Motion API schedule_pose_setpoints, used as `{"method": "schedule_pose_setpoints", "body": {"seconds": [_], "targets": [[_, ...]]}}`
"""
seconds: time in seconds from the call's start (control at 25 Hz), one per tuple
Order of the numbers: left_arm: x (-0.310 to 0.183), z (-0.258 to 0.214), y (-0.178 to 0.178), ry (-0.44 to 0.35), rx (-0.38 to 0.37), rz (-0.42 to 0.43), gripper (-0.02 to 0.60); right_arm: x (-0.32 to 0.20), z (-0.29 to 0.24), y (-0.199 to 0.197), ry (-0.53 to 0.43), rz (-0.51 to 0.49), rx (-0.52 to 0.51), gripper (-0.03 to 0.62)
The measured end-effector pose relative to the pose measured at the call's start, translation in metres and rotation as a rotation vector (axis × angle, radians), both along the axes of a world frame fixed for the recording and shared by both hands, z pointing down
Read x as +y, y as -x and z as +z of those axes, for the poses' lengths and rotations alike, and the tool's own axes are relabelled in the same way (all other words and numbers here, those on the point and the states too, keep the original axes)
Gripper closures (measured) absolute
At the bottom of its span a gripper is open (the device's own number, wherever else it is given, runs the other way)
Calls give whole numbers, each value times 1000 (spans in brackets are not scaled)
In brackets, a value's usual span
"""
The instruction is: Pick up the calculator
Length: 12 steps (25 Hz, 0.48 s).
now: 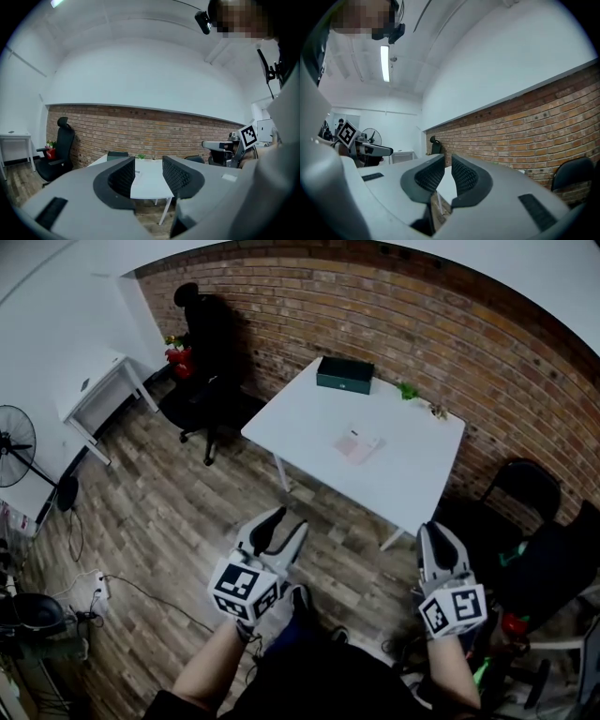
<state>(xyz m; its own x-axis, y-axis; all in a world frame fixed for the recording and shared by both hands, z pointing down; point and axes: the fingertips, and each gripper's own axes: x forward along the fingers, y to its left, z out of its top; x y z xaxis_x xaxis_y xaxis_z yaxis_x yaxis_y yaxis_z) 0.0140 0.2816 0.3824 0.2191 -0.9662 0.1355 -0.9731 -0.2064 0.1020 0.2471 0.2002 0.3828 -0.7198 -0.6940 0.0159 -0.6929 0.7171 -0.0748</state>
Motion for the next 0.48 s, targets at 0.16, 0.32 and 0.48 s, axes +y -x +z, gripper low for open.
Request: {"method": "schedule_pose_setpoints", "body": {"seconds": [0.16, 0.32, 0.48], "targets": [[-29, 10, 34, 11, 18, 18, 402, -28, 5, 27, 16, 27, 11, 546], [-61, 22, 69, 22, 44, 46, 402, -54, 8, 62, 39, 47, 11, 549], [-85, 33, 108, 38, 69, 60, 402, -78, 10, 101, 48, 58, 17, 546]]}}
